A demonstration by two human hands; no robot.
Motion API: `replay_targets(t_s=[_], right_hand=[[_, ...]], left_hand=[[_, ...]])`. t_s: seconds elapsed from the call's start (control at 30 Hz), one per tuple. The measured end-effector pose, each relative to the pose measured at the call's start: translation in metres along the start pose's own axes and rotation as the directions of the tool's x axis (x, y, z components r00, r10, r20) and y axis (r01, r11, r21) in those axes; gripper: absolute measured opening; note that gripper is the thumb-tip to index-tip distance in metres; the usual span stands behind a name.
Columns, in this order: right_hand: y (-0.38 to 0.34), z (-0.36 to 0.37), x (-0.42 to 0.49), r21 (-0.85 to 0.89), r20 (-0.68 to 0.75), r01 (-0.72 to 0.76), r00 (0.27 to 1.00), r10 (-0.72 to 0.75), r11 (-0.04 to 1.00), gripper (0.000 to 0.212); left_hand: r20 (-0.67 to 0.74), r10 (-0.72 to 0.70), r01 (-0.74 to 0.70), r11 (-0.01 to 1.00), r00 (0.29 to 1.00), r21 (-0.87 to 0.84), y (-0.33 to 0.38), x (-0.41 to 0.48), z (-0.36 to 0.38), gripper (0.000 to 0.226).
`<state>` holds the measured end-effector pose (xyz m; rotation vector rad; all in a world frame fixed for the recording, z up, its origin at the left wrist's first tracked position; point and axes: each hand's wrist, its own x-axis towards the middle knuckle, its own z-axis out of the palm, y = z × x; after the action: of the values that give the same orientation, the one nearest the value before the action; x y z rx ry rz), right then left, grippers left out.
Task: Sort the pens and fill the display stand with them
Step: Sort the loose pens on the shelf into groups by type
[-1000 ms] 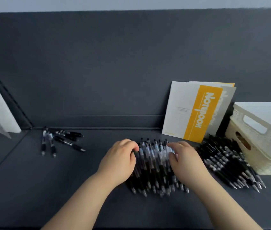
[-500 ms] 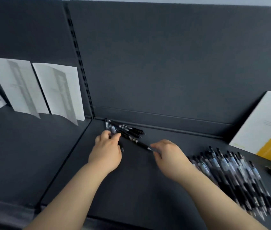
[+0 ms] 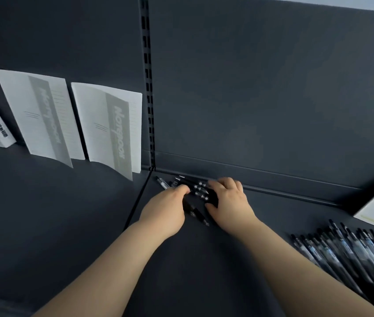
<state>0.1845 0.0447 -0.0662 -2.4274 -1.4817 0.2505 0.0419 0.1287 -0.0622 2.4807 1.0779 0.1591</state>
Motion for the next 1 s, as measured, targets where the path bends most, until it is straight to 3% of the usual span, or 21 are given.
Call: replay_targets(t_s=[0.13,0.3,0.4,0.57,0.7,0.83,0.9,1.0], right_hand=[[-0.005,-0.001,0.01,0.003,0.103,-0.06,0.993,0.059,0.998,0.056],[-0.013,-0.008,0.007,-0.187,0.215,-0.115,0.964,0.155,0.976,0.047],[-0.012,-0.012,-0.001,-0.232,0.244,-0.153,0.947,0.209,0.961,0.03],[0.003,-0.018,-0.023,0.192,0.242,-0.233,0.953,0.184,0.953,0.013],[0.017,-0.022,-0.051,0.564,0.288,-0.345,0.934,0.212,0.751,0.017],[0.029,-0.03,-0.083,0.78,0.318,-0.371,0.929,0.191,0.503,0.012],[0.037,-0.033,-0.098,0.837,0.32,-0.367,0.93,0.182,0.406,0.013],[0.053,-0.04,-0.118,0.888,0.275,-0.341,0.931,0.24,0.308,0.011]], left_hand=[[0.103,-0.001,-0.009,0.995,0.995,0.096,-0.002,0.011,-0.005,0.059],[0.149,-0.065,0.043,0.988,0.987,0.148,0.001,0.008,-0.009,0.03],[0.141,-0.13,0.096,0.97,0.981,0.224,0.005,0.001,-0.008,0.03],[0.145,-0.177,0.138,0.959,0.973,0.247,0.013,-0.005,-0.009,0.045],[0.123,-0.182,0.147,0.958,0.976,0.248,0.02,-0.01,-0.005,0.053],[0.08,-0.128,0.122,0.99,0.989,0.076,0.034,-0.023,0.004,0.042],[0.096,-0.066,0.079,0.988,0.993,-0.131,0.05,-0.032,0.01,0.045],[0.111,0.05,0.016,0.848,0.993,-0.53,0.09,-0.047,0.021,0.029]])
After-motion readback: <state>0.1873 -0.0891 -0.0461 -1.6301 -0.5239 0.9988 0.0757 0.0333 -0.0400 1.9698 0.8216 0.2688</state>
